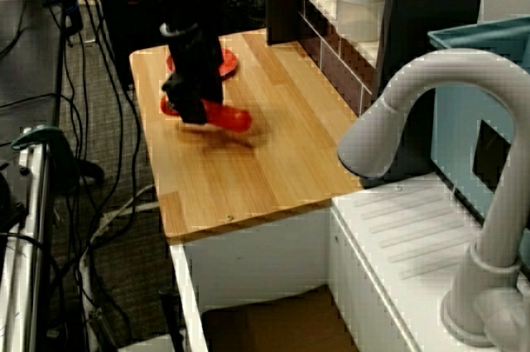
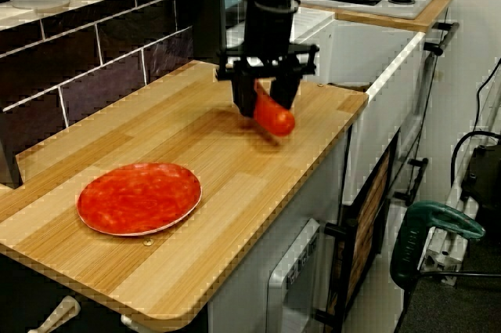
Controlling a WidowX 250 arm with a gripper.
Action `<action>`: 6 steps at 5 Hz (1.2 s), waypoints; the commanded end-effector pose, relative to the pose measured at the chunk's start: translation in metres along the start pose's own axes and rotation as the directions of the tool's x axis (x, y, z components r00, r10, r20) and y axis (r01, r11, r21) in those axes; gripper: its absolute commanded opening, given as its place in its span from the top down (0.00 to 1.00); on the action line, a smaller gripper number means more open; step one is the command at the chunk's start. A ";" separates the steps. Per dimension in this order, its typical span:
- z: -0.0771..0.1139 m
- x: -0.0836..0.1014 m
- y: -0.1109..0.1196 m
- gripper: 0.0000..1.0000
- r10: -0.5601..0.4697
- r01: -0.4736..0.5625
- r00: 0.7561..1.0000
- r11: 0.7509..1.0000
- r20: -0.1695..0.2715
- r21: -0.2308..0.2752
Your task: Put the object on the plate
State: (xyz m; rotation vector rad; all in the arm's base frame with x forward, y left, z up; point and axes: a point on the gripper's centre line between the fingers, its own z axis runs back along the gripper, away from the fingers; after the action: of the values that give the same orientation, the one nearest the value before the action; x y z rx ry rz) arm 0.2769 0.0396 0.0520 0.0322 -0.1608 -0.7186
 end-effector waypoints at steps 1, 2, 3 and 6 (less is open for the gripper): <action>0.052 -0.037 0.052 1.00 0.111 -0.119 0.989 0.990 0.099 0.074; 0.056 -0.073 0.080 1.00 0.200 -0.211 0.972 0.973 0.125 0.088; 0.051 -0.110 0.114 1.00 0.333 -0.342 0.934 0.938 0.128 0.054; 0.030 -0.134 0.152 1.00 0.449 -0.458 0.887 0.886 0.107 0.071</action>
State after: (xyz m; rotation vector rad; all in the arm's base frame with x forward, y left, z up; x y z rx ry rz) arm 0.2755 0.2346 0.0625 0.0116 -0.2442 -0.2333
